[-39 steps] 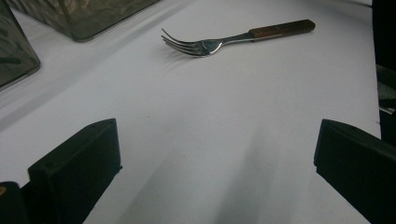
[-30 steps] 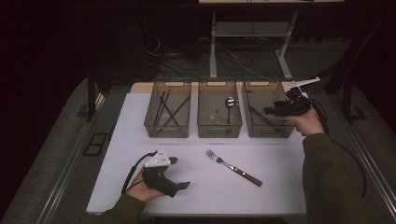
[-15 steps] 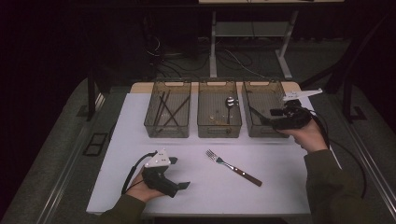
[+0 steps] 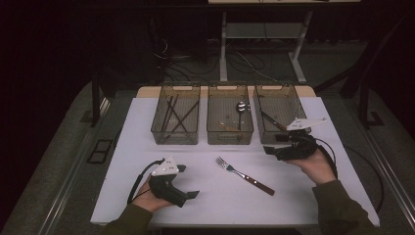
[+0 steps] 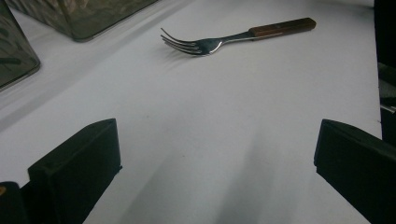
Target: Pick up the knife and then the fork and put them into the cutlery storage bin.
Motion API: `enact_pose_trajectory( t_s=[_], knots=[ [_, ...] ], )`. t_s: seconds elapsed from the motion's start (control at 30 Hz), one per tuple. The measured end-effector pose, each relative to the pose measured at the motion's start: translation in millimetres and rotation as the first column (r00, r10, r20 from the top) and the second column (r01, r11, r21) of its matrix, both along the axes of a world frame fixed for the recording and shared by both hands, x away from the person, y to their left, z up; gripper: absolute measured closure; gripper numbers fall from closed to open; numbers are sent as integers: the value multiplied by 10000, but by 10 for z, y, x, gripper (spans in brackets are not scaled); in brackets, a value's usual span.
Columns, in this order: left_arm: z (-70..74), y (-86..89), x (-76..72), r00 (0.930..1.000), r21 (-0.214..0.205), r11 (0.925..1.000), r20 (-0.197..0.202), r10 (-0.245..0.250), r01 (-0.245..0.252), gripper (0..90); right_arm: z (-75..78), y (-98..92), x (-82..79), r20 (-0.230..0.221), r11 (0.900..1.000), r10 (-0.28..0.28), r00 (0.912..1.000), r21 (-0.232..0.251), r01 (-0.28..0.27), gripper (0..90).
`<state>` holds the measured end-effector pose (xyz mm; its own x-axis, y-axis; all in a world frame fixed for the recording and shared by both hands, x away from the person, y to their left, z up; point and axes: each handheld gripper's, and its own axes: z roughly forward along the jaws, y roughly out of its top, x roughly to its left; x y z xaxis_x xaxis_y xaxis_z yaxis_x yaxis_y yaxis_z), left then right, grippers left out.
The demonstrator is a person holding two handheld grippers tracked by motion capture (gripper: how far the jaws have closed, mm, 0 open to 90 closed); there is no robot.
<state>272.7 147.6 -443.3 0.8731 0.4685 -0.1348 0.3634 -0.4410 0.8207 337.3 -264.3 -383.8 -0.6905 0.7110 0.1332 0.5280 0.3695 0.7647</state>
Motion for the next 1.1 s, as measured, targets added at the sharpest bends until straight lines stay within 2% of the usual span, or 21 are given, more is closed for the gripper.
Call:
enact_pose_trajectory(
  t_s=[0.1,0.17,0.43,0.57,0.6,0.7,0.87,1.1],
  knots=[
    [2,-2,-5,10000,32,10000,41,-1,1,0,-80,67,-90,-98,9999,104,9999,-109,-105,305],
    [4,-1,-8,10000,83,10000,73,-13,13,0,-127,108,-159,42,9999,124,9999,-112,-123,323],
    [1,1,-11,10000,105,9999,15,49,-49,0,-313,266,-345,-301,9975,682,9972,-184,-688,344],
    [-3,-3,-11,10000,107,9999,6,42,-42,0,-373,323,-357,-540,9968,782,9955,-131,-790,383],
    [-3,-3,-10,10000,100,9999,7,38,-39,0,-388,342,-352,-669,9953,951,9932,-97,-959,425],
    [-5,-3,-8,10000,84,10000,-1,40,-40,0,-435,427,-350,-931,9924,1193,9885,-197,-1216,442],
    [-5,-5,-9,10000,87,10000,-2,16,-16,0,-496,584,-380,-1018,9863,1520,9831,-481,-1575,503],
    [-5,-5,-9,10000,82,10000,-6,8,-8,0,-555,668,-367,-1124,9830,1648,9799,-634,-1725,602]
  ],
)
